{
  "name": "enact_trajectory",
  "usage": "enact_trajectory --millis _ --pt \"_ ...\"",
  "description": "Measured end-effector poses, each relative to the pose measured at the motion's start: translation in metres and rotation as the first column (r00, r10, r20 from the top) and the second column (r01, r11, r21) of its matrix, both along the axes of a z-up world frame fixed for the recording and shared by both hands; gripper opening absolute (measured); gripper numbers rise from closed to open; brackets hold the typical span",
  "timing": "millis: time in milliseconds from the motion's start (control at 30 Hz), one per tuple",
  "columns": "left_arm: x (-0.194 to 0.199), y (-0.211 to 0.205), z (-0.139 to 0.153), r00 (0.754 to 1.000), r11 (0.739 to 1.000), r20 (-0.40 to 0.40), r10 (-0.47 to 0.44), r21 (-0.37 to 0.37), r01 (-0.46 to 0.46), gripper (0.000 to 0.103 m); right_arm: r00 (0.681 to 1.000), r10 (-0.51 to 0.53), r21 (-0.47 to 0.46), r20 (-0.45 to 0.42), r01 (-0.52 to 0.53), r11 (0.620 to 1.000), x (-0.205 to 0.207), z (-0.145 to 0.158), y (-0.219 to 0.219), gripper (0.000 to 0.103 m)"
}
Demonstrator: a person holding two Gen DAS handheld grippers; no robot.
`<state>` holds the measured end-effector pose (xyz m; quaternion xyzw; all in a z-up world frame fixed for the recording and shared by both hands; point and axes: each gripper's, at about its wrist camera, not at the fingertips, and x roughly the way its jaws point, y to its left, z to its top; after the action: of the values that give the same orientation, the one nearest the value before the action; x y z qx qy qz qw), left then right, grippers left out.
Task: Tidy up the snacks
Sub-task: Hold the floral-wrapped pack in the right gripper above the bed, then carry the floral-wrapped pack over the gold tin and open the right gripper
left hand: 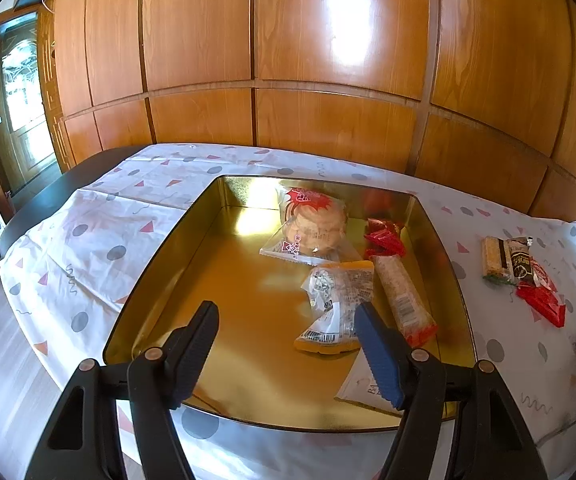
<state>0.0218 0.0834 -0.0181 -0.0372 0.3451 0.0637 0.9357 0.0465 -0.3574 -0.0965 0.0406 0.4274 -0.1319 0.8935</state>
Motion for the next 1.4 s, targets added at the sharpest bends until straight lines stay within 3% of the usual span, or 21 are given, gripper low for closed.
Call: enact_trajectory --millis 300,567,733,967,1133,1400 --pt "0.002 0.004 -0.003 1.0 1.0 -0.005 0.01 -0.004 -0.01 0.071 0.991 0.118 0.031 0.059 -0.12 0.992 -0.005 0.03 0.042 0.023" --pt "0.002 0.007 -0.004 1.0 1.0 -0.006 0.019 -0.006 -0.019 0.071 0.944 0.311 0.056 0.109 -0.319 0.946 -0.001 0.057 0.113 0.023" --pt "0.003 0.01 -0.005 1.0 1.0 -0.009 0.027 -0.007 -0.027 0.071 0.886 0.439 0.088 0.151 -0.455 0.886 0.003 0.079 0.164 0.023" --pt "0.004 0.019 -0.005 0.998 0.998 -0.008 0.058 -0.008 -0.058 0.071 0.744 0.64 0.081 0.19 -0.662 0.745 0.014 0.109 0.256 0.023" --pt "0.005 0.028 -0.004 0.996 0.996 0.0 0.084 -0.01 -0.084 0.071 0.656 0.741 0.055 0.146 -0.753 0.656 0.03 0.103 0.313 0.023" --pt "0.007 0.037 -0.006 0.994 0.994 -0.008 0.108 -0.01 -0.108 0.071 0.628 0.777 0.056 0.039 -0.778 0.626 0.053 0.069 0.35 0.024"
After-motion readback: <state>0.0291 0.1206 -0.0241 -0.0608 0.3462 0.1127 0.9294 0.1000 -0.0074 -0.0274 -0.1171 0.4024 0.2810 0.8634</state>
